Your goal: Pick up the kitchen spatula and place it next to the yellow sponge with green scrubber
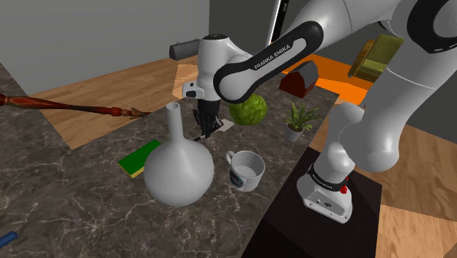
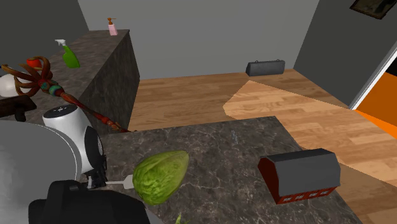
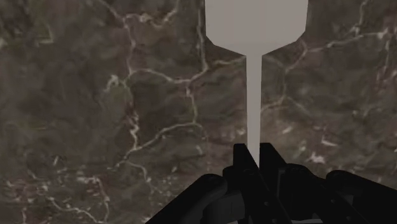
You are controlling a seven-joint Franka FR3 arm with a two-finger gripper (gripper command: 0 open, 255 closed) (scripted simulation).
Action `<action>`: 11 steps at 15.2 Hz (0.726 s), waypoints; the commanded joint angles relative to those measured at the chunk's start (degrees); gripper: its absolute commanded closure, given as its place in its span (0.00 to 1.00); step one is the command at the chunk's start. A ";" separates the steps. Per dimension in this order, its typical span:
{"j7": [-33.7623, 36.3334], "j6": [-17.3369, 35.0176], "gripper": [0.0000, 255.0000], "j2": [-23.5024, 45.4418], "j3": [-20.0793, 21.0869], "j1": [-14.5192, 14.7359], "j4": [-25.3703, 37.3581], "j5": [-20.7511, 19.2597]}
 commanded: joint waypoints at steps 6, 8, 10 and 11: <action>-0.06 0.18 1.00 0.15 -0.02 0.00 -0.01 0.05; -0.06 0.18 0.00 0.15 -0.02 0.00 -0.01 0.05; -0.06 0.18 0.00 0.15 -0.02 0.00 -0.01 0.05; -0.06 0.18 0.00 0.15 -0.02 0.00 -0.01 0.05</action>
